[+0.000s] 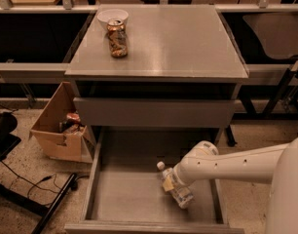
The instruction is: Place blue plastic bottle into middle drawer
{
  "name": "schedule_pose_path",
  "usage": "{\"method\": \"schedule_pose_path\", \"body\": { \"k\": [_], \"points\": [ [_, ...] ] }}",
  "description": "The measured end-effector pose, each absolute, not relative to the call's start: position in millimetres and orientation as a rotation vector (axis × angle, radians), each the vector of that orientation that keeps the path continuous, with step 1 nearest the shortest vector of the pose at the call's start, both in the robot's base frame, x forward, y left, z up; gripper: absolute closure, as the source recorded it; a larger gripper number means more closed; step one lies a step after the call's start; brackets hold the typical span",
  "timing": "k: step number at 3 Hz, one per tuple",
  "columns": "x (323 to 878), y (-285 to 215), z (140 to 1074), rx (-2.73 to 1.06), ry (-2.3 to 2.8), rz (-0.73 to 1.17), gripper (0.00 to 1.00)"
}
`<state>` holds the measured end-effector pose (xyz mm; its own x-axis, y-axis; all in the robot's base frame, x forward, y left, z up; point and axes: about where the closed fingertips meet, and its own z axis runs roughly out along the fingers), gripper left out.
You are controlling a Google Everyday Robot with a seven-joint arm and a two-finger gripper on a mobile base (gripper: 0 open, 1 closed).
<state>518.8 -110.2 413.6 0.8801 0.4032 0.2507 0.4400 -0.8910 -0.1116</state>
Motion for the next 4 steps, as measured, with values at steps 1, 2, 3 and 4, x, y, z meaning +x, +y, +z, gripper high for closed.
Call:
{"method": "schedule_pose_path", "body": {
  "k": [1,2,3,4],
  "points": [
    [518.8,-110.2,413.6,-2.885,-0.652,-0.332,0.35],
    [518.8,-110.2,413.6,-2.885,-0.652,-0.332,0.12],
    [518.8,-110.1,413.5,-2.884,-0.652,-0.331,0.00],
    [519.6,-104.3,413.4,-2.872,-0.658,-0.328,0.00]
  ]
}}
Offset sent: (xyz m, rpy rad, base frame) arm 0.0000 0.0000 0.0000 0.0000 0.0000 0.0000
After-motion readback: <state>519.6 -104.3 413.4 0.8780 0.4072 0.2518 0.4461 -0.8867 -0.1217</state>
